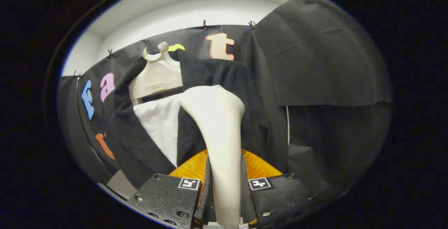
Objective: Iron the clothes twice with a garment steamer, once on the left side and once on the right side.
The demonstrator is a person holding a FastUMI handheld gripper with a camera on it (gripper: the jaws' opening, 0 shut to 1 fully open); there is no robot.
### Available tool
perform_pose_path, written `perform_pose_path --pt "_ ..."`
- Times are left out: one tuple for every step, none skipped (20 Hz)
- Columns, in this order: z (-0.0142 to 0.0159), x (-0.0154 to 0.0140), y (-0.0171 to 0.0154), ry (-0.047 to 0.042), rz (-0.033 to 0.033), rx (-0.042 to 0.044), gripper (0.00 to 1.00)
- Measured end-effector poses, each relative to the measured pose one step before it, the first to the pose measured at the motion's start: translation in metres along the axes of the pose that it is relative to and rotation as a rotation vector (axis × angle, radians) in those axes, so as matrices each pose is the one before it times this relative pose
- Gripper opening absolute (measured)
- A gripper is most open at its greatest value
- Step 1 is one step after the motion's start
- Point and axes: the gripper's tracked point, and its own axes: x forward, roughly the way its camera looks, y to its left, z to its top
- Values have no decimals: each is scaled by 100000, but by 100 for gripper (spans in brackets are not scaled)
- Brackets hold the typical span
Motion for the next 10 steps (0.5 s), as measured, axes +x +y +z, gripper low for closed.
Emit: perform_pose_path --pt "-533 -2 -122 588 -625 -123 38" --pt "-707 -51 -81 977 -771 -254 38" --pt "-681 84 -71 820 -523 -219 38" --pt "-674 5 -203 741 -849 -362 38" --pt "-706 -23 -180 732 -743 -311 38" --pt "-945 -173 -311 1081 -687 -95 38" --pt "-672 39 -127 956 -405 -51 38" --pt "-749 95 -170 688 -759 -457 38" --pt "-773 -46 -91 672 -836 -604 38" --pt "-686 39 -81 672 -791 -646 38"
